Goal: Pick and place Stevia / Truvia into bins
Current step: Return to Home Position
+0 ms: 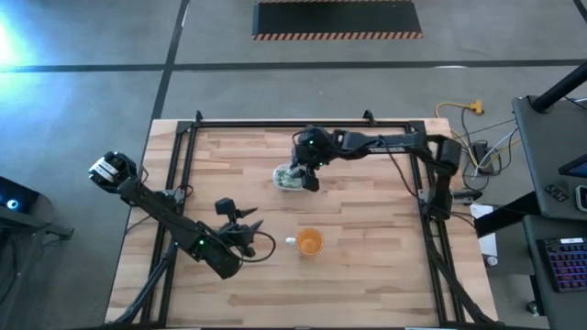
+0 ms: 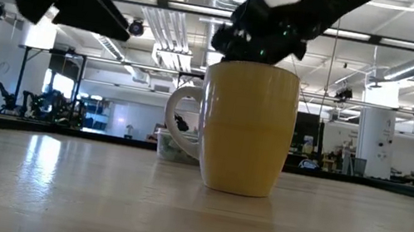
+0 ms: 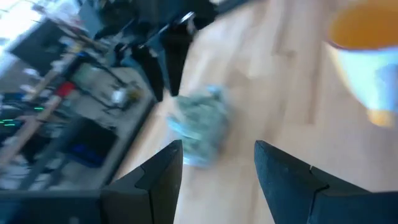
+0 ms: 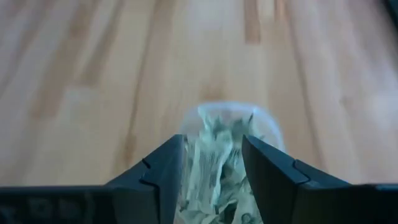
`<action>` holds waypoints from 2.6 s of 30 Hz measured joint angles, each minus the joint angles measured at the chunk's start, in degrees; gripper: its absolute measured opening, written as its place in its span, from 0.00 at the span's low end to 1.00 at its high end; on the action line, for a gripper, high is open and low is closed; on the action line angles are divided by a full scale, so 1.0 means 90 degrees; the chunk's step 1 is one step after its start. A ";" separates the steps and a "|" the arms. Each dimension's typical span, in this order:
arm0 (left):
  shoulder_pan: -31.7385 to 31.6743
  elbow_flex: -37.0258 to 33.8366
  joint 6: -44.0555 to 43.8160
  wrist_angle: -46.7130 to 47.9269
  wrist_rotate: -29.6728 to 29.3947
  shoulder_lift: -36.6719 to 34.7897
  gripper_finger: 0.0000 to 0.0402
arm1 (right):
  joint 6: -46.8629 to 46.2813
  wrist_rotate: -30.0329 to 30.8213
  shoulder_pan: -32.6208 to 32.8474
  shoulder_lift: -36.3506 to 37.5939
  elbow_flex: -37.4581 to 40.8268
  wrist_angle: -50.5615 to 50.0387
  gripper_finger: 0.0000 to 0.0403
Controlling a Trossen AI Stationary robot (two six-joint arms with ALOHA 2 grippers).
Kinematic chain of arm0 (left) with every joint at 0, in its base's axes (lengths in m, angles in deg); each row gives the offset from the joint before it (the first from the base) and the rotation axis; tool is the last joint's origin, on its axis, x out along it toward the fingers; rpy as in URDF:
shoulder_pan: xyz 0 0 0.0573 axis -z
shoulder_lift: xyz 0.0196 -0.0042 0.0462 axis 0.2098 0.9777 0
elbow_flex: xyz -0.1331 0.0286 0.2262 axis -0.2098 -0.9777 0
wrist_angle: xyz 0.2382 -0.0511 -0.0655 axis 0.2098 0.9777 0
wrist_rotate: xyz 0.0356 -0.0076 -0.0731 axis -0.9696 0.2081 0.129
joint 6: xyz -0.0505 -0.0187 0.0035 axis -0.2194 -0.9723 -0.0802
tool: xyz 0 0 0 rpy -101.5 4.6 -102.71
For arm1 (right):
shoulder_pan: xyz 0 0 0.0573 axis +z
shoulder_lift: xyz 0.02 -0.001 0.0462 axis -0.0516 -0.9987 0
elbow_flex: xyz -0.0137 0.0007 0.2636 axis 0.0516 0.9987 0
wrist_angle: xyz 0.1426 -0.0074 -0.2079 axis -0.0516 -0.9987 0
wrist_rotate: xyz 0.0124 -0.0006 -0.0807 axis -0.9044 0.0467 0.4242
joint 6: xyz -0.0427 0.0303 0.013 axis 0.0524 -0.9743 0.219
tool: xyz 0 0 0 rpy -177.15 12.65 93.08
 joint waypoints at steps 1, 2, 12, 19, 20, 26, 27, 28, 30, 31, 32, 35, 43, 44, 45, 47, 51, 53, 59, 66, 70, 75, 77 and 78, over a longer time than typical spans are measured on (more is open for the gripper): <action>0.0000 0.0014 0.0005 -0.0011 -0.0213 -0.0008 0.45 | -0.0014 -0.0004 0.0017 0.0157 0.0000 -0.0002 0.39; 0.0000 0.0016 0.0029 -0.0017 -0.0491 -0.0041 0.45 | -0.0010 -0.0002 0.0027 0.0327 0.0003 -0.0018 0.40; -0.0086 -0.0542 0.0170 -0.0030 -0.2187 -0.1317 0.45 | 0.0634 -0.0022 0.0172 0.1973 0.0546 -0.0258 0.38; -0.0258 -0.0555 0.2310 -0.2475 -0.0550 -0.1696 0.45 | 0.0633 0.0002 0.0181 0.2774 0.1297 0.0035 0.36; -0.0290 -0.0555 0.2846 -0.3101 0.0063 -0.1670 0.45 | 0.0610 0.0003 0.0181 0.2874 0.1403 0.0123 0.35; -0.0401 -0.0555 0.5885 -0.6038 0.2654 -0.1494 0.45 | 0.0510 0.0009 0.0189 0.3410 0.1918 0.0393 0.35; -0.0448 -0.0555 0.6245 -0.6289 0.2634 -0.1501 0.45 | 0.0507 0.0006 0.0211 0.3523 0.1988 0.0438 0.36; -0.0541 -0.0555 0.6560 -0.6418 0.2633 -0.1541 0.45 | 0.0509 0.0004 0.0214 0.3638 0.2042 0.0461 0.36; -0.0816 -0.0558 0.6924 -0.6534 0.2661 -0.1647 0.45 | 0.0490 0.0000 0.0254 0.3878 0.2162 0.0526 0.36; -0.0991 -0.0558 0.6999 -0.6530 0.2715 -0.1734 0.45 | 0.0483 -0.0002 0.0264 0.3999 0.2223 0.0625 0.36; -0.1204 -0.0560 0.7007 -0.6518 0.2847 -0.1850 0.45 | 0.0478 -0.0002 0.0270 0.4141 0.2304 0.0727 0.36; -0.1971 -0.0560 0.6748 -0.6325 0.3854 -0.2152 0.45 | 0.0456 -0.0007 0.0315 0.4618 0.2544 0.1091 0.35; -0.4046 -0.0577 0.5299 -0.5252 0.6411 -0.2635 0.45 | 0.0165 -0.0015 0.0337 0.5915 0.3519 0.1752 0.33; -0.4259 -0.0577 0.5180 -0.5177 0.6605 -0.2637 0.45 | 0.0111 -0.0015 0.0337 0.6078 0.3678 0.1861 0.33; -0.4429 -0.0591 0.5091 -0.5123 0.6789 -0.2637 0.45 | 0.0055 -0.0015 0.0337 0.6239 0.3851 0.1984 0.34; -0.4727 -0.0660 0.4938 -0.5118 0.7124 -0.2640 0.45 | -0.0066 -0.0015 0.0337 0.6537 0.4205 0.2269 0.34; -0.5189 -0.0963 0.4711 -0.5158 0.7336 -0.2711 0.45 | -0.0340 0.0002 0.0337 0.7093 0.4949 0.2801 0.34; -0.5377 -0.1214 0.4551 -0.5192 0.7346 -0.2840 0.45 | -0.0486 0.0005 0.0337 0.7349 0.5322 0.3018 0.34; -0.5443 -0.2232 0.4212 -0.5531 0.7431 -0.3728 0.45 | -0.0821 0.0012 0.0334 0.8076 0.6282 0.3493 0.33; -0.5413 -0.3460 0.3621 -0.5797 0.7420 -0.5092 0.45 | -0.1202 0.0022 0.0334 0.8564 0.7116 0.4315 0.33; -0.5387 -0.4072 0.3322 -0.6139 0.7412 -0.5731 0.45 | -0.1415 0.0022 0.0334 0.8629 0.7437 0.4649 0.33; -0.5387 -0.4572 0.2995 -0.6324 0.7411 -0.6157 0.45 | -0.1643 0.0030 0.0334 0.8624 0.7607 0.4781 0.32; -0.5373 -0.4704 0.2874 -0.6339 0.7412 -0.6254 0.45 | -0.1759 0.0037 0.0334 0.8624 0.7616 0.4789 0.31; -0.5363 -0.4763 0.2833 -0.6343 0.7410 -0.6295 0.45 | -0.1838 0.0039 0.0334 0.8624 0.7616 0.4793 0.31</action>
